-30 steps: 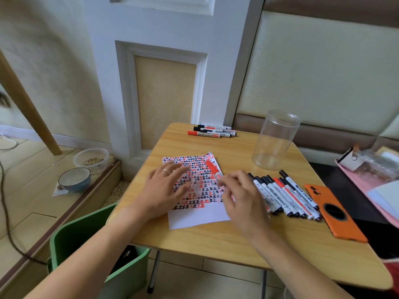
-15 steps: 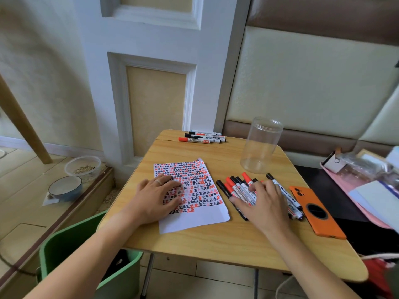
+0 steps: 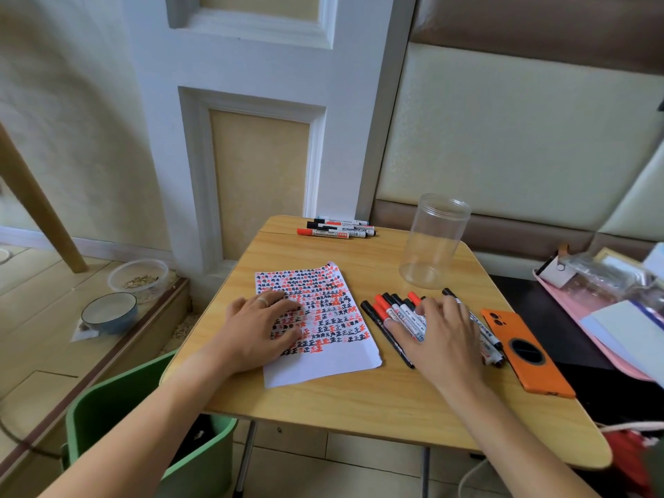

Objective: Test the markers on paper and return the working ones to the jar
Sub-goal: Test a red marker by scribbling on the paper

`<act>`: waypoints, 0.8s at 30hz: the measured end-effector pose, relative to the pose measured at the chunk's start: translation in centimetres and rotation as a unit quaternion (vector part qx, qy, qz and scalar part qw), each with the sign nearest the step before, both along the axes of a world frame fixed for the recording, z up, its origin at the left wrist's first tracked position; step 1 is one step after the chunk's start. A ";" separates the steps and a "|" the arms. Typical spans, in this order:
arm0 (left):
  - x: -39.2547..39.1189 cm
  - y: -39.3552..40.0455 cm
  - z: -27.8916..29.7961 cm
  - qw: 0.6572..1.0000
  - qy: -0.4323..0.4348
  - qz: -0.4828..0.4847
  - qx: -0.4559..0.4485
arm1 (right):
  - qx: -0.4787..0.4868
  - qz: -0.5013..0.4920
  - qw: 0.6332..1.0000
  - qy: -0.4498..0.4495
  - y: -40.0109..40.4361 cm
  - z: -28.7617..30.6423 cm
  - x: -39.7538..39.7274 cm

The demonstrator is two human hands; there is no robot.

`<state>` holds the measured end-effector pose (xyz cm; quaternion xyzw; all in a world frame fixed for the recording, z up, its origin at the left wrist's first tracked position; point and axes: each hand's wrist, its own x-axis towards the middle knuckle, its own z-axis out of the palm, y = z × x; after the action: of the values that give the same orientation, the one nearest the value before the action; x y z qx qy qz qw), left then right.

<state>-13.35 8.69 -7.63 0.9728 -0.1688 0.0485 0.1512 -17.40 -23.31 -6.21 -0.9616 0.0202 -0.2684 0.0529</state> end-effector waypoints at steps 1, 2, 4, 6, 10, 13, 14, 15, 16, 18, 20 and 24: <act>0.0 -0.1 0.1 1.000 0.001 0.001 0.000 | 0.008 0.042 0.998 -0.035 0.5 0.0 0.0; 0.0 -0.1 0.1 1.000 0.001 0.002 -0.002 | 0.017 0.090 0.994 -0.054 1.3 0.1 0.0; 0.0 -0.2 0.1 1.000 -0.001 0.004 -0.009 | 0.039 0.186 0.981 -0.033 3.3 0.1 -0.1; 0.2 -0.2 0.1 1.000 -0.008 0.007 -0.019 | 0.050 0.262 0.963 0.033 5.4 -0.2 -0.2; 0.6 -0.5 0.0 0.999 -0.025 0.019 -0.037 | 0.043 0.341 0.936 0.077 7.9 -1.0 0.5; 1.3 -0.6 0.1 0.998 -0.036 0.029 -0.049 | 0.047 0.326 0.941 0.078 8.4 -0.7 1.3; 1.6 -0.6 0.3 0.998 -0.041 0.035 -0.045 | 0.045 0.322 0.942 0.081 8.4 -0.5 1.5; 2.0 -0.7 0.5 0.997 -0.047 0.042 -0.040 | 0.043 0.320 0.943 0.083 8.6 -0.3 1.7; 2.5 -0.8 0.7 0.997 -0.055 0.049 -0.037 | 0.040 0.319 0.943 0.085 8.8 -0.2 1.9; 3.5 -0.9 1.1 0.995 -0.068 0.063 -0.034 | 0.040 0.317 0.943 0.092 9.1 -0.1 2.3; 4.6 -1.0 1.5 0.995 -0.063 0.067 -0.035 | 0.041 0.317 0.942 0.105 9.2 0.0 3.0; 6.6 -0.5 1.3 0.998 -0.030 0.038 -0.040 | 0.075 0.301 0.941 0.136 9.5 0.8 4.8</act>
<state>-6.73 8.22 -6.32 0.9699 -0.1343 0.0897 0.1825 -12.57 -13.77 -5.39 -0.9435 -0.2431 -0.1042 0.1997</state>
